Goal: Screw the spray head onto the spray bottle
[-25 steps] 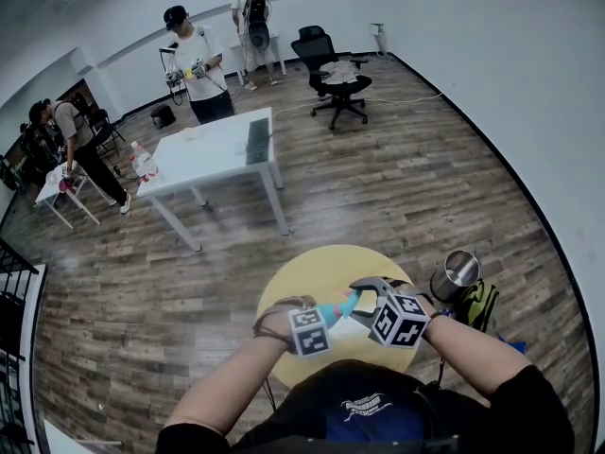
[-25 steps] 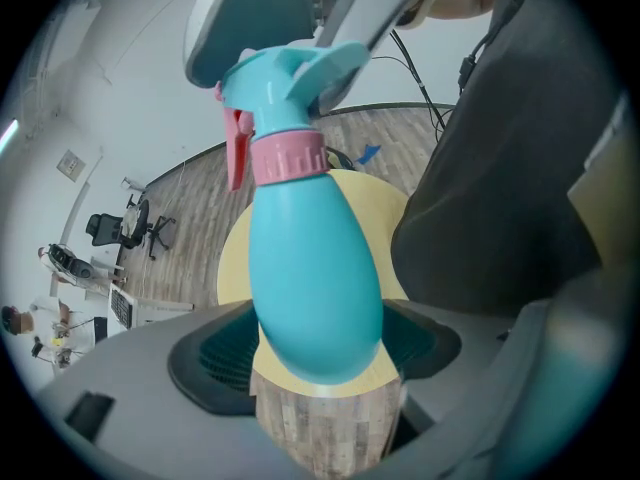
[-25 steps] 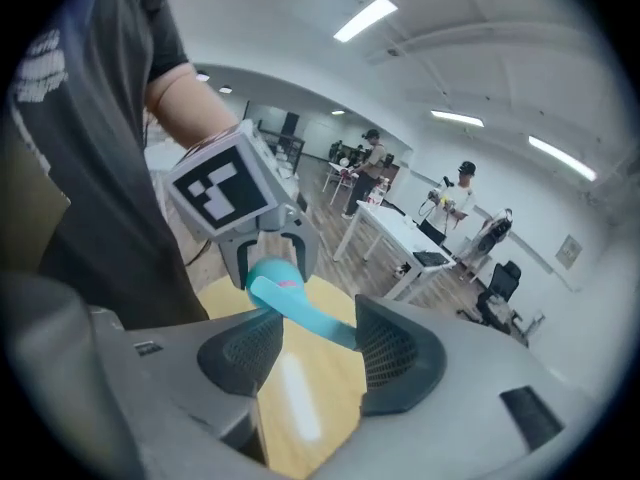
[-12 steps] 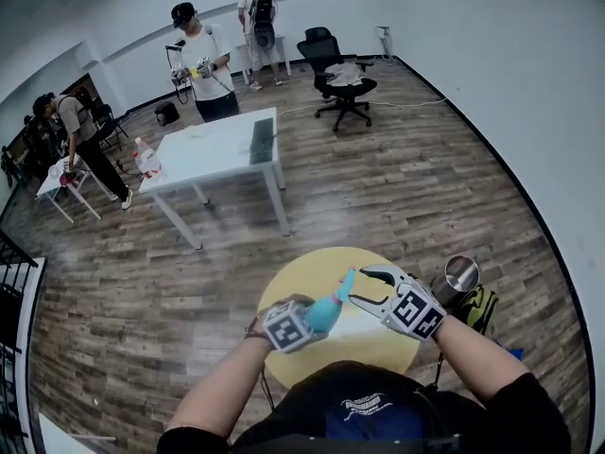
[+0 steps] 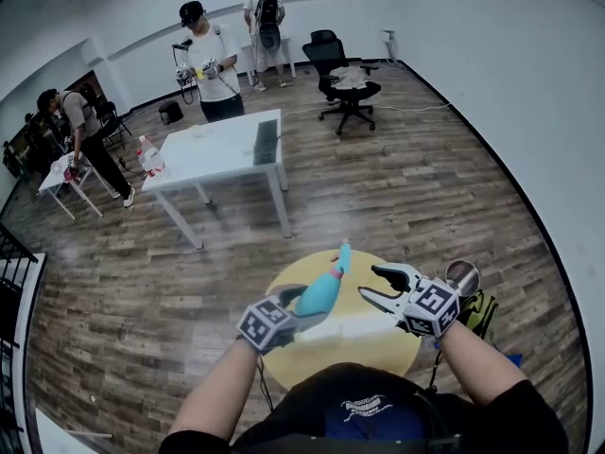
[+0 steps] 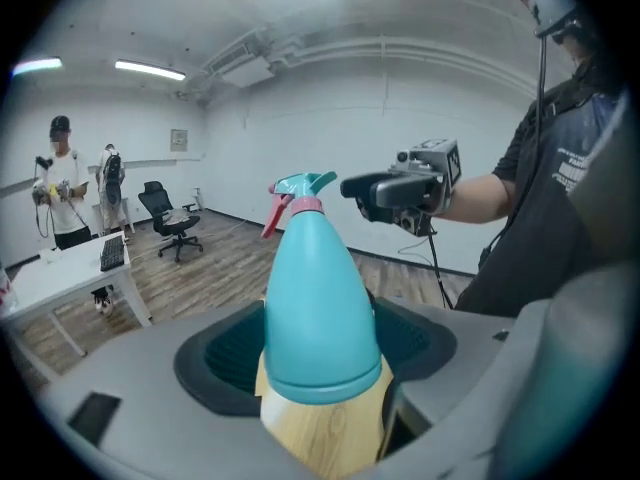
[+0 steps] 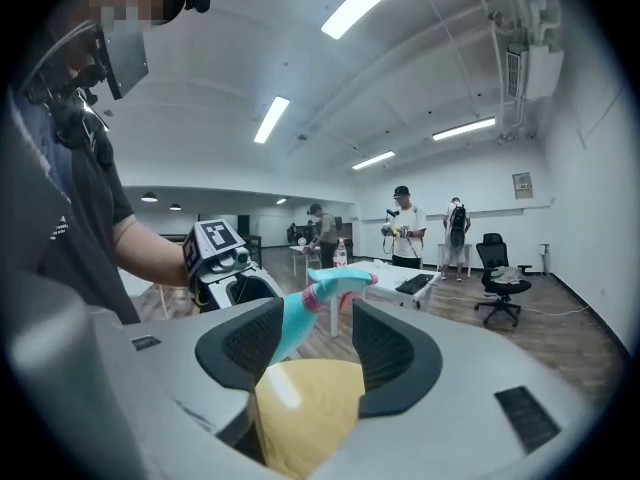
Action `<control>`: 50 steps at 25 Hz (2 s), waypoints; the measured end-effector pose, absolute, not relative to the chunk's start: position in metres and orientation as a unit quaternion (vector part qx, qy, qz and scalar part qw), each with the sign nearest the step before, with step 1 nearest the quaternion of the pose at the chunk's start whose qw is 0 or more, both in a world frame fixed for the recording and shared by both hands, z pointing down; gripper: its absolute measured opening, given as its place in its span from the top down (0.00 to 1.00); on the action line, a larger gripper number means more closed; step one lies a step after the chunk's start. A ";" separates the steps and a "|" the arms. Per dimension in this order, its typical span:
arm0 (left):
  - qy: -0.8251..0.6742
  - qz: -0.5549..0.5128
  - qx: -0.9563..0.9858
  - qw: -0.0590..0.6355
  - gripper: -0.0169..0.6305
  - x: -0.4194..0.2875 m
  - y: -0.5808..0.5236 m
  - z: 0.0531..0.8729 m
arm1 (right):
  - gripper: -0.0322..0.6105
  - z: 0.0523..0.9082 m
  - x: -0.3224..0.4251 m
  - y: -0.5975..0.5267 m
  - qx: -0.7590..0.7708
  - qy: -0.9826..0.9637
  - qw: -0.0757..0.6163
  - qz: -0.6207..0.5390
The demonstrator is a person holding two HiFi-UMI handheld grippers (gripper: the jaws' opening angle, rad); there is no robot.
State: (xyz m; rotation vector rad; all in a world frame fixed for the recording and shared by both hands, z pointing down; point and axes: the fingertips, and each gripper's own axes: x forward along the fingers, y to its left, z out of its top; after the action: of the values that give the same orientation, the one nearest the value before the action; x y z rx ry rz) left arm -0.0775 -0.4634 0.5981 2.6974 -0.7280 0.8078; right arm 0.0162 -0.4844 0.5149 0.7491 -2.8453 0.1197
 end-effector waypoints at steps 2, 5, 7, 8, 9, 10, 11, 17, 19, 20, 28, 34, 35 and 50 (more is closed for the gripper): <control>-0.260 0.230 0.928 0.137 0.39 -0.085 -0.469 0.590 | 0.58 0.512 0.019 -0.486 0.260 -0.960 0.087 0.049; -0.281 0.144 0.937 0.148 0.39 -0.097 -0.478 0.565 | 0.62 0.506 0.032 -0.495 0.280 -0.955 0.059 0.078; -0.296 0.088 0.940 0.146 0.39 -0.105 -0.482 0.545 | 0.69 0.504 0.045 -0.502 0.297 -0.949 0.036 0.099; -0.302 0.066 0.940 0.142 0.39 -0.110 -0.484 0.536 | 0.74 0.504 0.050 -0.505 0.305 -0.946 0.026 0.109; -0.307 0.048 0.941 0.137 0.39 -0.114 -0.485 0.529 | 0.77 0.503 0.055 -0.508 0.312 -0.942 0.017 0.118; -0.310 0.034 0.941 0.132 0.39 -0.119 -0.486 0.522 | 0.80 0.504 0.059 -0.510 0.318 -0.940 0.010 0.125; -0.313 0.024 0.941 0.127 0.39 -0.122 -0.487 0.517 | 0.84 0.503 0.062 -0.512 0.323 -0.938 0.003 0.131; -0.315 -0.038 0.940 0.122 0.39 -0.135 -0.485 0.499 | 0.94 0.492 0.069 -0.517 0.324 -0.936 -0.034 0.132; -0.316 -0.046 0.939 0.125 0.39 -0.138 -0.484 0.500 | 0.94 0.488 0.067 -0.517 0.319 -0.938 -0.043 0.128; -0.317 -0.047 0.939 0.127 0.39 -0.140 -0.483 0.501 | 0.95 0.487 0.065 -0.516 0.316 -0.939 -0.044 0.126; -0.318 -0.043 0.937 0.138 0.39 -0.145 -0.482 0.513 | 0.95 0.502 0.065 -0.523 0.320 -0.932 -0.060 0.161; -0.315 -0.036 0.938 0.139 0.39 -0.144 -0.480 0.514 | 0.95 0.499 0.059 -0.521 0.314 -0.937 -0.049 0.146; -0.315 -0.035 0.938 0.140 0.39 -0.144 -0.480 0.515 | 0.95 0.499 0.058 -0.520 0.313 -0.937 -0.047 0.145; -0.310 -0.032 0.940 0.142 0.40 -0.140 -0.480 0.512 | 0.95 0.503 0.058 -0.520 0.311 -0.940 -0.031 0.140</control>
State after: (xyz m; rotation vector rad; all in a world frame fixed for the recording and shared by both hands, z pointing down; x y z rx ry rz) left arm -0.1399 -0.4803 0.5119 2.7114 -0.8948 -0.0933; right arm 0.0576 -0.5197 0.5026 0.9954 -3.0111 0.4499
